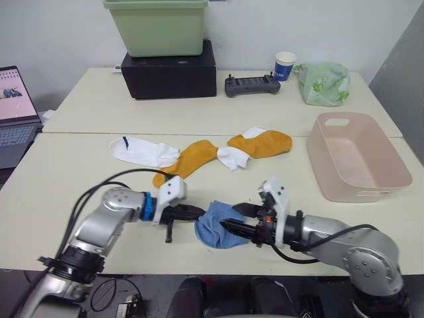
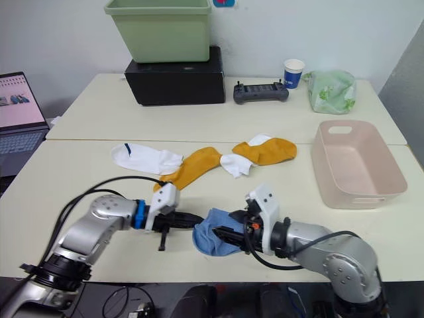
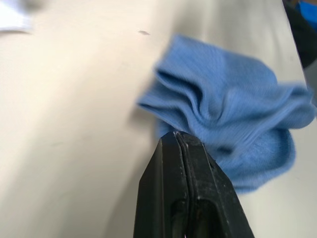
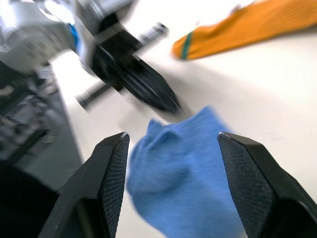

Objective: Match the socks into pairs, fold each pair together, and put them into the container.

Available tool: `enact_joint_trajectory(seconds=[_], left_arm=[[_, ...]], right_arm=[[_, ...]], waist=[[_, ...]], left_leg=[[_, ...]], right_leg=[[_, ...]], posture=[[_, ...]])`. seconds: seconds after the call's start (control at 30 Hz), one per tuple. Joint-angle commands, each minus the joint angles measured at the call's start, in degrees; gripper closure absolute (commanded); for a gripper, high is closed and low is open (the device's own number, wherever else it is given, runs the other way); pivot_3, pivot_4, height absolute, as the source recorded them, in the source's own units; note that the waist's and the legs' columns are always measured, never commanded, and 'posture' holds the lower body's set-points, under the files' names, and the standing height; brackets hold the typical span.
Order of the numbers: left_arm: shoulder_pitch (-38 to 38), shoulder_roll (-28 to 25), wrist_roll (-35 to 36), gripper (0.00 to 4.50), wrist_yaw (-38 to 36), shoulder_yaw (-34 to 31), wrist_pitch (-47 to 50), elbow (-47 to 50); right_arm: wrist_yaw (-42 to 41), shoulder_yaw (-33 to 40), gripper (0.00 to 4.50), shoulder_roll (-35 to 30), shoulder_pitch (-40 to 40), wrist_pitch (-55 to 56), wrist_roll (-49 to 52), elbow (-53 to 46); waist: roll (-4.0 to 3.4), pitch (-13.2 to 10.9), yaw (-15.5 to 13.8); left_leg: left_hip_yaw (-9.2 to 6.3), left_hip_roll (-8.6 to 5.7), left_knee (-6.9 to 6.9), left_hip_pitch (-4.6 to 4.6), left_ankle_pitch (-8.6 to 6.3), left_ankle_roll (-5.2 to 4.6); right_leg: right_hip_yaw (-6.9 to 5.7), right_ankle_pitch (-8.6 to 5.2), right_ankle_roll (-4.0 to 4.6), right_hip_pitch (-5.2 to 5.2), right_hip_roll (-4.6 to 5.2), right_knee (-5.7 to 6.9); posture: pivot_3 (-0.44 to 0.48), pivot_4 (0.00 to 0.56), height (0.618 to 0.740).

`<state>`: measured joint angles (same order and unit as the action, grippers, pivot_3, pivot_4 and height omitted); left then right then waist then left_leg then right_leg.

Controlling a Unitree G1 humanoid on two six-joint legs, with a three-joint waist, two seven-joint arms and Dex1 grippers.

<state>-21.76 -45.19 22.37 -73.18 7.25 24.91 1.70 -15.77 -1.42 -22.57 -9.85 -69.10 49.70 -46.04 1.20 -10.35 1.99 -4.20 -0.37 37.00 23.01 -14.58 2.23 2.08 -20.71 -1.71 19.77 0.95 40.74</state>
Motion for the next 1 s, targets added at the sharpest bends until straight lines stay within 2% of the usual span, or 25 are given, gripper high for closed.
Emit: enact_joint_trajectory(seconds=[0.03,0.17,0.27,0.4,0.5,0.67,0.77,0.87,1.0], left_arm=[[-3.8,0.1,3.0,4.50,-0.2,-2.6,2.8,1.9],[-8.9,2.1,3.9,4.50,-2.0,-0.3,4.1,3.5],[-9.3,3.2,3.8,4.50,-4.3,3.1,4.1,6.6],[-7.5,3.2,-0.3,4.50,-6.5,8.0,-0.4,7.1],[-4.9,2.8,-8.4,4.50,-6.5,12.4,-11.8,2.6],[-1.9,2.8,-12.2,4.50,-6.2,13.7,-17.0,-1.2],[-0.8,0.4,-17.8,4.50,-7.8,15.8,-27.0,-5.4],[0.5,0.9,-15.2,4.50,-7.0,14.2,-23.7,-3.9],[1.5,1.0,-15.2,4.50,-6.6,14.1,-22.2,-2.1]], right_arm=[[0.7,-3.2,2.14,-2.0,0.6,5.1,-6.1,0.2],[-1.6,-12.5,3.37,-3.8,-0.5,11.5,-14.3,4.9],[-3.6,-18.7,4.46,-4.6,-2.1,15.5,-19.8,8.4],[-4.5,-22.6,4.49,-3.8,-3.4,17.9,-24.2,12.4],[-3.4,-23.9,4.49,-2.7,-3.8,18.4,-27.4,14.9],[-2.4,-22.8,4.49,-0.1,-3.1,18.9,-29.8,15.8],[-2.7,-21.7,4.49,-0.8,-2.8,22.3,-32.1,14.3],[-5.8,-19.6,4.49,-1.3,-1.4,23.1,-29.4,10.5],[-10.0,-22.4,4.49,-4.9,0.6,23.5,-30.4,9.9]], waist=[[0.00,0.0,0.0],[0.07,0.0,0.0],[0.07,0.0,0.1],[0.08,0.0,0.4],[0.08,0.0,0.4],[0.09,-0.1,0.2],[0.09,-0.1,-0.1],[0.08,0.0,-0.1],[0.07,0.0,0.0]], left_leg=[[0.02,-0.02,0.00,0.00,0.00,0.00],[0.06,-0.03,0.01,0.02,0.00,0.00],[0.09,-0.03,0.00,0.03,0.00,0.01],[0.14,-0.01,0.01,0.02,0.01,0.01],[0.10,0.00,0.01,0.03,0.01,0.02],[0.11,0.00,0.01,0.02,0.01,0.02],[0.12,-0.01,0.02,0.01,0.01,0.02],[0.13,-0.01,0.01,-0.01,0.01,0.02],[0.09,0.01,0.00,-0.02,0.01,0.01]], right_leg=[[0.02,0.00,0.00,-0.01,0.01,0.00],[0.05,0.00,0.00,0.01,0.01,-0.02],[0.08,0.00,0.00,0.03,0.01,-0.03],[0.16,0.00,0.00,0.06,0.00,-0.02],[0.12,0.00,0.00,0.07,-0.01,0.02],[0.13,0.00,0.01,0.09,0.00,0.05],[0.14,0.00,0.01,0.09,0.01,0.04],[0.14,0.00,0.01,0.06,0.02,0.03],[0.10,0.00,0.01,0.06,-0.01,0.05]], posture=[[0.000,0.150,0.720],[0.000,0.150,0.720],[0.000,0.150,0.720],[0.000,0.150,0.720],[0.000,0.150,0.720],[0.000,0.150,0.720],[0.000,0.150,0.720],[0.000,0.150,0.720],[0.000,0.150,0.720]])
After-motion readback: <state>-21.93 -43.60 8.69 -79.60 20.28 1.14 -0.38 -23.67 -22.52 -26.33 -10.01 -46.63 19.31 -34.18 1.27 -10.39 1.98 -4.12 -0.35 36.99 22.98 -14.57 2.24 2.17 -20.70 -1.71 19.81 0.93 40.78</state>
